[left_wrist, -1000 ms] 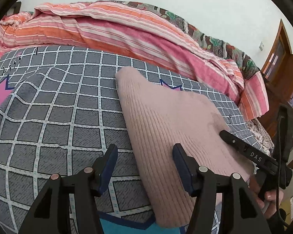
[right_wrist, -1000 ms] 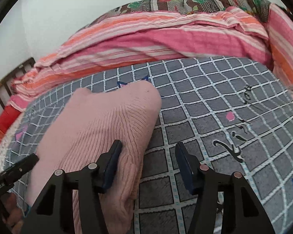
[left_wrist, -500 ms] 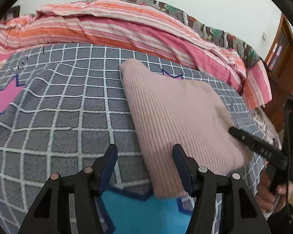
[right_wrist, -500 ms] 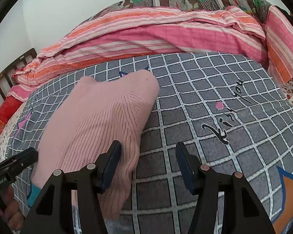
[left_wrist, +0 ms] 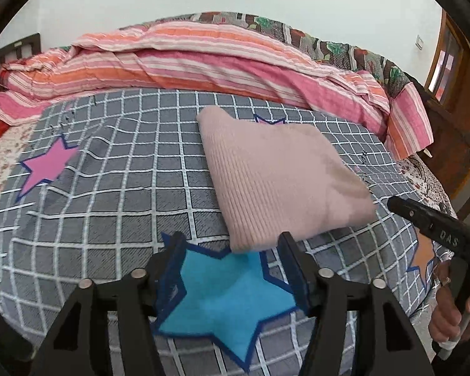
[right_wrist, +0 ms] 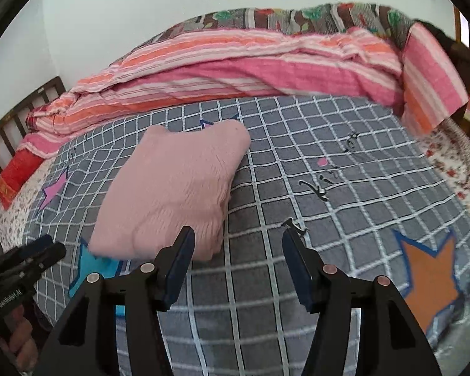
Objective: Fold small clothes
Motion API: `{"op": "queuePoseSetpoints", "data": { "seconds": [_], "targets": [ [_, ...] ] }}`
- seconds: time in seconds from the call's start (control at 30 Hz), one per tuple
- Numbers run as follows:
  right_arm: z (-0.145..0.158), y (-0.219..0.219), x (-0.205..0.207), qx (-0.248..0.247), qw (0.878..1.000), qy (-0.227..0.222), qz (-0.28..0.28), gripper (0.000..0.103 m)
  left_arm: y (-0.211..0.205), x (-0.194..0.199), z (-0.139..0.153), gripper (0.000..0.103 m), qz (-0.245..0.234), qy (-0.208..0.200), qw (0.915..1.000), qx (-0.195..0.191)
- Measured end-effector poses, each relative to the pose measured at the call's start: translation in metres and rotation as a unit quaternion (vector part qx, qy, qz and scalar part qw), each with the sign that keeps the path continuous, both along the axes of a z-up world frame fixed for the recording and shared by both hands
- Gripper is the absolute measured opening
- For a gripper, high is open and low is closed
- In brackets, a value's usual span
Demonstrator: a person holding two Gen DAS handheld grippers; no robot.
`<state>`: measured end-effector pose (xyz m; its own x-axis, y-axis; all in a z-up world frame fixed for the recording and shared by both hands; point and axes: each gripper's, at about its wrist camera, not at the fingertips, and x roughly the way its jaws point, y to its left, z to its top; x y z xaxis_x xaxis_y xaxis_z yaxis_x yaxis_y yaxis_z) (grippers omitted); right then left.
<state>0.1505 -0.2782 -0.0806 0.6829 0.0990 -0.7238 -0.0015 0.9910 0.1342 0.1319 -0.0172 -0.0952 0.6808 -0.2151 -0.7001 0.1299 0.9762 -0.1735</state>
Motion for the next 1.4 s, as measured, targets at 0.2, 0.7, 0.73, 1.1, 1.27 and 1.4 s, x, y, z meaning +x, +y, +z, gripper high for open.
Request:
{"op": "queuePoseSetpoints", "data": {
  "seconds": [0.2, 0.7, 0.73, 1.1, 1.27, 1.4],
  "targets": [
    [0.026, 0.001, -0.034, -0.004, 1.000, -0.007, 0.002, 0.079, -0.006, -0.031, 0.037, 0.075, 0.017, -0.023, 0.9992, 0.029],
    [0.064, -0.011, -0.086, -0.021, 0.999, -0.044, -0.014, 0.099, -0.019, -0.078, 0.079, 0.080, 0.033, -0.060, 0.9966, 0.046],
    [0.065, -0.012, -0.088, -0.022, 0.999, -0.046, -0.014, 0.099, -0.020, -0.079, 0.079, 0.080, 0.033, -0.060, 0.9965, 0.048],
    [0.068, -0.016, -0.096, -0.028, 0.998, -0.051, -0.012, 0.099, -0.023, -0.082, 0.083, 0.080, 0.037, -0.062, 0.9963, 0.046],
    [0.072, -0.014, -0.098, -0.028, 0.998, -0.056, -0.014, 0.099, -0.022, -0.083, 0.084, 0.080, 0.040, -0.063, 0.9961, 0.046],
    [0.074, -0.013, -0.100, -0.030, 0.998, -0.060, -0.016, 0.099, -0.020, -0.085, 0.085, 0.079, 0.043, -0.065, 0.9960, 0.044]
  ]
}}
